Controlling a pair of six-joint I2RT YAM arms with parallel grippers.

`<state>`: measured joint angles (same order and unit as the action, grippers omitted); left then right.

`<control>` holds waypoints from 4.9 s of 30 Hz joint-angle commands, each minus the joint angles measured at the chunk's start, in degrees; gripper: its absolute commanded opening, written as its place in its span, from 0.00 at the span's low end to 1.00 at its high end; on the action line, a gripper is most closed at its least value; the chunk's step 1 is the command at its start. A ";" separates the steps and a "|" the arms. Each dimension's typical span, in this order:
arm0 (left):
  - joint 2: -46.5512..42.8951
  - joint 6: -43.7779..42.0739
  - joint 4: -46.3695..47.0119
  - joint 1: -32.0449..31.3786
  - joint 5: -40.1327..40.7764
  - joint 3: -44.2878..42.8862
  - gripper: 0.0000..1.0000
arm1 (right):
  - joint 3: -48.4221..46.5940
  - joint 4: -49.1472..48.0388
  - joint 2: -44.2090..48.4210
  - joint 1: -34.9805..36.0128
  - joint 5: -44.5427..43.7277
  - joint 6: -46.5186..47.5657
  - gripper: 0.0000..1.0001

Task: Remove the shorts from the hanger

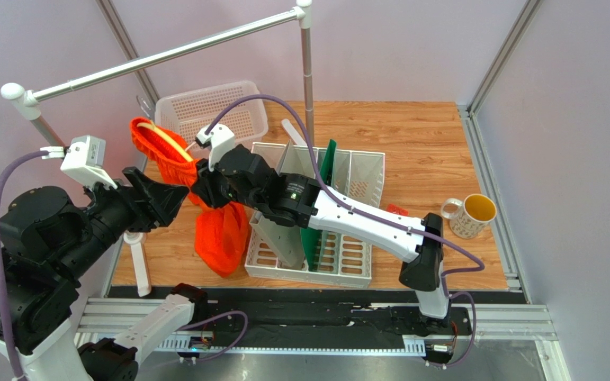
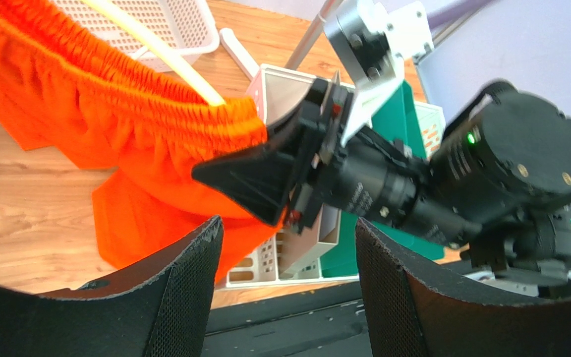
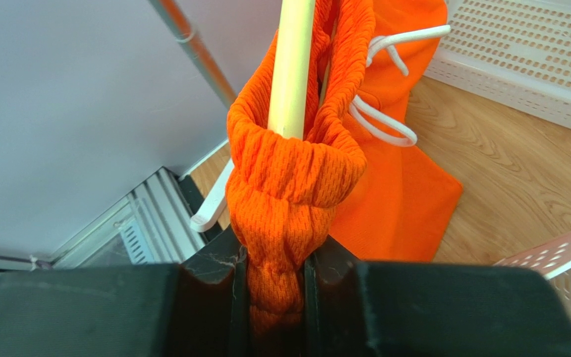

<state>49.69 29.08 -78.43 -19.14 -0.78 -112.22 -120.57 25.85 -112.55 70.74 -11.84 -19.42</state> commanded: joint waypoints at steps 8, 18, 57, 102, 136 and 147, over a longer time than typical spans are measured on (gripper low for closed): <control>7.62 10.72 -9.99 -0.11 2.34 -8.20 0.71 | 7.18 -9.23 10.33 1.07 2.17 1.84 0.00; 1.73 23.65 -7.70 -0.11 9.73 6.76 0.71 | 16.25 -14.95 16.66 1.15 5.33 2.89 0.00; 7.70 18.21 13.39 2.88 13.70 13.53 0.14 | 17.05 -17.14 17.11 1.07 14.74 10.98 0.00; 1.90 21.10 25.87 4.54 18.71 23.45 0.00 | 2.62 0.35 8.05 -1.83 15.17 0.79 0.47; 14.20 38.15 31.41 14.74 12.21 19.32 0.00 | 16.33 2.29 16.31 -0.69 26.87 13.88 0.00; 16.67 42.73 32.55 18.69 8.34 17.74 0.00 | 21.69 -1.41 19.91 0.36 24.76 14.67 0.00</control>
<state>66.08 66.85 -60.47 -2.74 5.78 -91.24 -101.43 20.62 -96.20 67.26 7.90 -4.43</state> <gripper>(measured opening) 0.065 0.013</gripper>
